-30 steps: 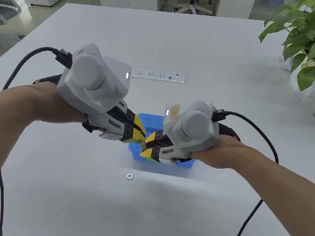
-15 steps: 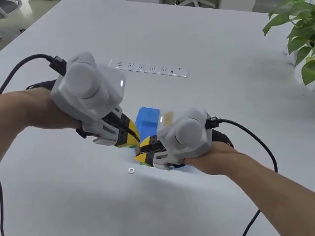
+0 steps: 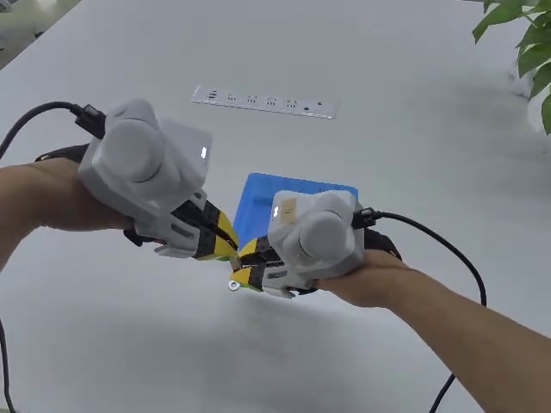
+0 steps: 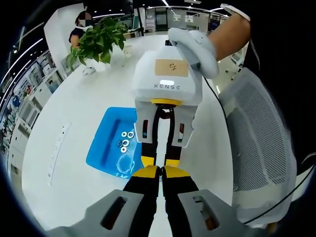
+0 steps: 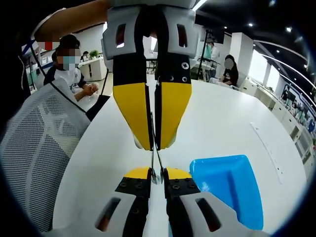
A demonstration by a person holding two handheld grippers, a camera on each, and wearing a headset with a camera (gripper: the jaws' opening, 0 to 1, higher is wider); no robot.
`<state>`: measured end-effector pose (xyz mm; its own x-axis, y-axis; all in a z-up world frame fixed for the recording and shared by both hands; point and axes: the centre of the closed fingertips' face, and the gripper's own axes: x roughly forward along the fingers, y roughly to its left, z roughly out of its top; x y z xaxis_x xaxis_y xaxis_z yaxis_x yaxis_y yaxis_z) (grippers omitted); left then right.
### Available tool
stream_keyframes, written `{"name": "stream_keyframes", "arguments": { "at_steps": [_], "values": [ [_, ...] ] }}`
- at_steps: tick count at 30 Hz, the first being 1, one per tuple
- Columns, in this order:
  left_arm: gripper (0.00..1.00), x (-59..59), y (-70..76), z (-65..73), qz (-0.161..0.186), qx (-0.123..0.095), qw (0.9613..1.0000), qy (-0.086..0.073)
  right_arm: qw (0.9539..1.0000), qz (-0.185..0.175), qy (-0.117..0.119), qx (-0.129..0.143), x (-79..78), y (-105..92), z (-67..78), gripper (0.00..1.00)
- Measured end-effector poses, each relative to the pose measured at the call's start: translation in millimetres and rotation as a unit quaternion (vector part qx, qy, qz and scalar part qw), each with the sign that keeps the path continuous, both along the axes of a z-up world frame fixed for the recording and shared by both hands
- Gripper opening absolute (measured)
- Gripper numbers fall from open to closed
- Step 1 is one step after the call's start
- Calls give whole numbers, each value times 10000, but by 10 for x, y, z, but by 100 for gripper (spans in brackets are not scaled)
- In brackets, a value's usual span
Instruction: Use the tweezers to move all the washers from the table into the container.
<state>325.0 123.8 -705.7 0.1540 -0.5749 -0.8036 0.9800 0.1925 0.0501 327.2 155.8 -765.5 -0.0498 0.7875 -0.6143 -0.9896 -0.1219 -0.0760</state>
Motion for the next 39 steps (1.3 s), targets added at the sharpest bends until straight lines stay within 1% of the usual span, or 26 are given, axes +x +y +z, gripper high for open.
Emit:
{"name": "stream_keyframes", "arguments": {
  "at_steps": [16, 19, 20, 26, 32, 36, 39],
  "values": [
    [6, -42, 68, -118, 35, 38, 9999, 138, 9999, 40, 121, 5, -64, 74, -114, 12],
    [6, -49, 72, -139, 38, 32, 9999, 157, 9999, 58, 125, -12, -72, 77, -132, 12],
    [6, -50, 64, -138, 44, 1, 9999, 163, 9999, 55, 142, -11, -74, 76, -138, 12],
    [6, -29, 63, -132, 53, -18, 9999, 145, 9999, 51, 154, 9, -62, 78, -137, 12],
    [6, 6, 59, -135, 106, -68, 9998, 183, 9998, 15, 182, -32, -50, 76, -153, 12],
    [6, 33, 73, -141, 108, -50, 9997, 191, 9998, -25, 204, -52, -33, 77, -160, 12],
    [6, 38, 85, -145, 114, -54, 9997, 225, 9997, -38, 223, -55, -29, 76, -166, 12]
  ]
}}
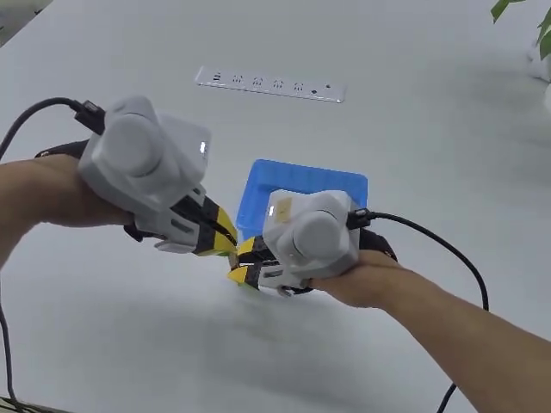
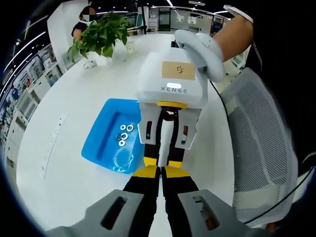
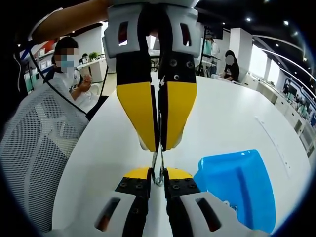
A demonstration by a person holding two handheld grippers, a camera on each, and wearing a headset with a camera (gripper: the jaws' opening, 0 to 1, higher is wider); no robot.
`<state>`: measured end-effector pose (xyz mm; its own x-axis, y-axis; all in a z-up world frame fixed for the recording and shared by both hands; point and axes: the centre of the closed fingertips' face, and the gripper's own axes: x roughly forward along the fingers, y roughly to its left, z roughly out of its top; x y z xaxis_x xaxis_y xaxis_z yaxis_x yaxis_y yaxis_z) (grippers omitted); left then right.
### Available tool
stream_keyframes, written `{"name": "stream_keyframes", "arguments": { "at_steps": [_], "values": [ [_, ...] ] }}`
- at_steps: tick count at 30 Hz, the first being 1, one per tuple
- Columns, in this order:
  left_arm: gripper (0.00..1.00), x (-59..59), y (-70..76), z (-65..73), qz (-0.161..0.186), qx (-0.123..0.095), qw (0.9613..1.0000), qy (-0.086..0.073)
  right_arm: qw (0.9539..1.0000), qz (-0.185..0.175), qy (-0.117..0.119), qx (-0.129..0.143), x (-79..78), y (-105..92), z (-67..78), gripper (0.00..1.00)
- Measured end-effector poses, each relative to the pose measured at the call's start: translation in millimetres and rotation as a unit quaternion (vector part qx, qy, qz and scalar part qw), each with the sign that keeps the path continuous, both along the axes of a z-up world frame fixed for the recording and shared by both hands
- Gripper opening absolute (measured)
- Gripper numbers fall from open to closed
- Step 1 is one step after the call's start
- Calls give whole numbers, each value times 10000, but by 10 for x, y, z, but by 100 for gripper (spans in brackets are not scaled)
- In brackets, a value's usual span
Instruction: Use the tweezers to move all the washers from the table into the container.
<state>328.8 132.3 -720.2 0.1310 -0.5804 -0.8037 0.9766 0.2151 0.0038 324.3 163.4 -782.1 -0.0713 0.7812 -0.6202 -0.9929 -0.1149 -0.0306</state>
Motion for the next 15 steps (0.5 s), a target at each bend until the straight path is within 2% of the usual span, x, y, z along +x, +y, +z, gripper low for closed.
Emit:
{"name": "stream_keyframes", "arguments": {
  "at_steps": [9, 15],
  "values": [
    [6, 32, 0, -9, 16, -38, 10000, 42, 10000, -53, 20, -37, 20, -22, -12, 11],
    [6, 12, -2, -21, -5, -35, 10000, 67, 10000, -52, 40, -48, 17, -21, -13, 10]
  ]
}}
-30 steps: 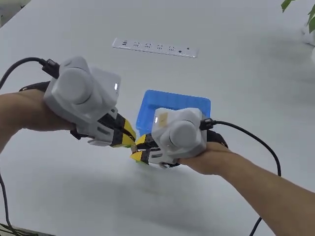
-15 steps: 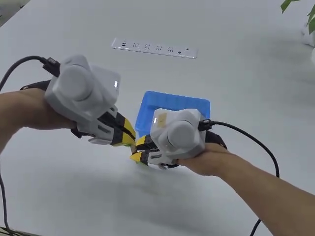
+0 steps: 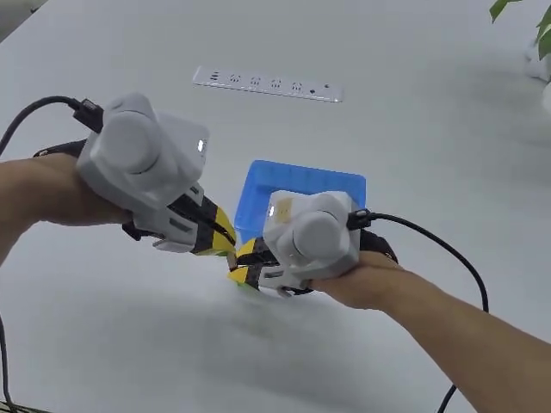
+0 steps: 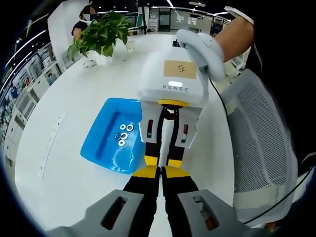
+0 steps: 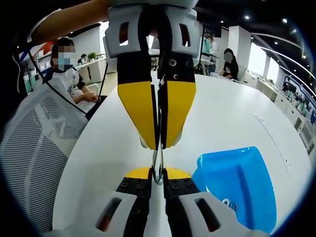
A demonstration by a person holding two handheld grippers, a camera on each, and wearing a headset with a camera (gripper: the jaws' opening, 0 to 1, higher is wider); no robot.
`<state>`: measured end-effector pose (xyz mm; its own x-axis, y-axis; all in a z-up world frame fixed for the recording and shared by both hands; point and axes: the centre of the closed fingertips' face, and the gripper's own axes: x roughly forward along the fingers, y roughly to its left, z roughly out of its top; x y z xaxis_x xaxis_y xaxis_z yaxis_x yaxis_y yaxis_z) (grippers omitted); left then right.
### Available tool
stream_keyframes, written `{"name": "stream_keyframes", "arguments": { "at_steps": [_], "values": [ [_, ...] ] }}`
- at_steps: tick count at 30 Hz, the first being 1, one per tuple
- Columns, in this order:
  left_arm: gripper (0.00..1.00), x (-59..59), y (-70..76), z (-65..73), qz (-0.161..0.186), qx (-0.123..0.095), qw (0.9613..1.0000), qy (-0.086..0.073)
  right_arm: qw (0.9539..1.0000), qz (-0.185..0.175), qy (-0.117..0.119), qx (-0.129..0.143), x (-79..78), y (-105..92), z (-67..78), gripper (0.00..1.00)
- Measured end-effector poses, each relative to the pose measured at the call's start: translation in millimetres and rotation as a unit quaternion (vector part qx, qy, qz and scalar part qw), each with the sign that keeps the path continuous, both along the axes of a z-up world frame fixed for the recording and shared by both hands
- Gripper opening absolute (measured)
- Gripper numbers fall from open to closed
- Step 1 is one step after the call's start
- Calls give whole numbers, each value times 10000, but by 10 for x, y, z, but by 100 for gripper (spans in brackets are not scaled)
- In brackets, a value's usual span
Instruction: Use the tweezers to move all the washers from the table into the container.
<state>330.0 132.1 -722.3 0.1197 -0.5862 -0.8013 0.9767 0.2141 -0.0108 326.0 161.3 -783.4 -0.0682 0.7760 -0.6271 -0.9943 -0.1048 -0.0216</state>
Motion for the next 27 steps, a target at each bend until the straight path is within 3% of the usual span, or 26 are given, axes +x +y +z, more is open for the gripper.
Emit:
{"name": "stream_keyframes", "arguments": {
  "at_steps": [15, 27],
  "values": [
    [6, -20, -8, -2, -12, 32, 10000, -9, 10000, -28, 62, -31, -23, -8, 1, 9],
    [6, -37, -25, 136, -11, 60, 9999, -85, 10000, -18, -4, 7, -34, -18, 140, 9]
  ]
}}
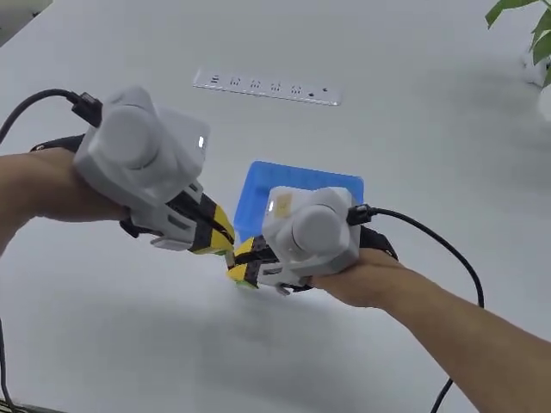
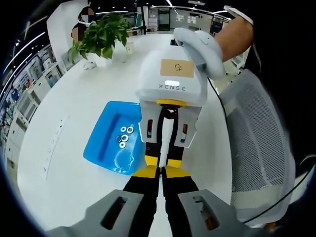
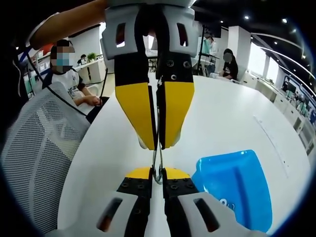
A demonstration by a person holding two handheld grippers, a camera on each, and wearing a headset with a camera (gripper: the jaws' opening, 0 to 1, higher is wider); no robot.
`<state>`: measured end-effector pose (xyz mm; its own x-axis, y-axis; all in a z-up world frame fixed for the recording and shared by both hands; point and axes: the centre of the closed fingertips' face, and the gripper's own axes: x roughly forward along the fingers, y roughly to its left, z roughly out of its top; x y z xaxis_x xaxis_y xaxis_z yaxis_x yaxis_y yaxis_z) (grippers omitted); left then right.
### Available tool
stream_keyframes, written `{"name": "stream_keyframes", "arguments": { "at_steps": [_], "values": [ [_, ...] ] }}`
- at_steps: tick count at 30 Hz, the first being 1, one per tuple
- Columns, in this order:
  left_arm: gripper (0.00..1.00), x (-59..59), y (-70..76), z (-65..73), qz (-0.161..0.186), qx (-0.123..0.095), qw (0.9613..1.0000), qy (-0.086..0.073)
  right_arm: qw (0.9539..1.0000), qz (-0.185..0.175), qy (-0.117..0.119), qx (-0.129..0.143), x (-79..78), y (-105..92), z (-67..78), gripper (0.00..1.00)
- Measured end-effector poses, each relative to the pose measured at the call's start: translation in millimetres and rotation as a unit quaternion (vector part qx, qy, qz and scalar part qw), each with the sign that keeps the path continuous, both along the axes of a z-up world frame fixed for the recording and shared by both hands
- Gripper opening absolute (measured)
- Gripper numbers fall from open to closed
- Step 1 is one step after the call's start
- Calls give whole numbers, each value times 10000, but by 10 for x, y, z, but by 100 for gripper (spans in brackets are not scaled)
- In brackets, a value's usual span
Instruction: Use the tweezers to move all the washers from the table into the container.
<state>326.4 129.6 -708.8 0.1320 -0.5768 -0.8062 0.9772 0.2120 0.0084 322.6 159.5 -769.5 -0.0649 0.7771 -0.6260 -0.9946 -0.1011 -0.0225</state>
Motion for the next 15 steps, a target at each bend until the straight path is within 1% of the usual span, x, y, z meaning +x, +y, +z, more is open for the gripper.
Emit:
{"name": "stream_keyframes", "arguments": {
  "at_steps": [6, 9, 15],
  "values": [
    [6, -12, -4, 110, -10, 22, 10000, -31, 10000, -25, 35, 49, -14, 2, 110, 9],
    [6, -21, -7, 161, -26, 46, 10000, -46, 10000, 4, -14, 32, -21, 2, 167, 9],
    [6, -12, -17, 278, -33, 62, 9999, -115, 10000, 13, -31, 32, -3, -13, 283, 9]
  ]
}}
